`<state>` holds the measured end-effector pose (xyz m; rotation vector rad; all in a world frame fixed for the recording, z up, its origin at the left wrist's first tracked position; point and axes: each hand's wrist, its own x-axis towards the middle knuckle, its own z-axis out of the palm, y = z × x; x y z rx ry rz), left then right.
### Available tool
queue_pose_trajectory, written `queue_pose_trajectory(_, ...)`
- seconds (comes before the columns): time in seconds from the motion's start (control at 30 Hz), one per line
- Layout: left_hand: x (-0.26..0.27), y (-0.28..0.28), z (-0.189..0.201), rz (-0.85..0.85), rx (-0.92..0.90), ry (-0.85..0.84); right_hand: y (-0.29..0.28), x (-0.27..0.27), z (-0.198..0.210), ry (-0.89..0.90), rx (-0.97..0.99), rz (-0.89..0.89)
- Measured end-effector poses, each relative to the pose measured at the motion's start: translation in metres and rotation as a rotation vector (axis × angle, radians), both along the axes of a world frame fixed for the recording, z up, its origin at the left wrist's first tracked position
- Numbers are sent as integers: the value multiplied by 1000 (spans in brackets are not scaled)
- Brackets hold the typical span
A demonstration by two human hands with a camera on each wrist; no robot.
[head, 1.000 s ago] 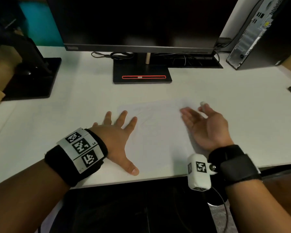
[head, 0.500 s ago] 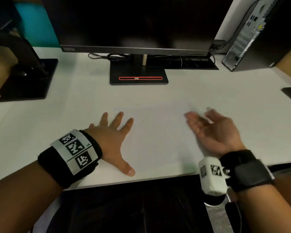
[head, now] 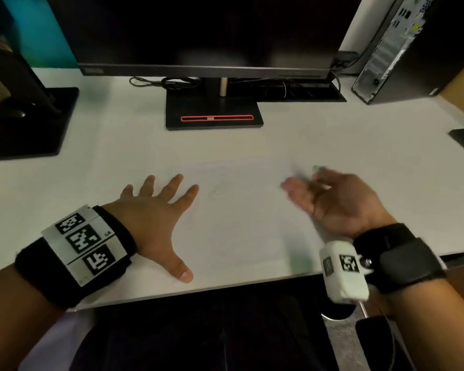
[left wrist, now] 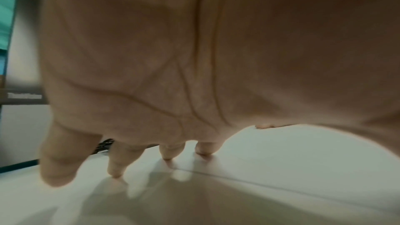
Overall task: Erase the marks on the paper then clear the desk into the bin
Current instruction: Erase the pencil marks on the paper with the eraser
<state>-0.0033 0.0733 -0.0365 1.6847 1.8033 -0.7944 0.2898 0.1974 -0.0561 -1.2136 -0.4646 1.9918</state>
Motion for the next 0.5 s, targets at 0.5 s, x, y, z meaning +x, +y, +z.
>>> queue_pose_trajectory(0.5, 2, -2, -2, 9, 6, -60, 47, -30, -4, 109, -24, -22)
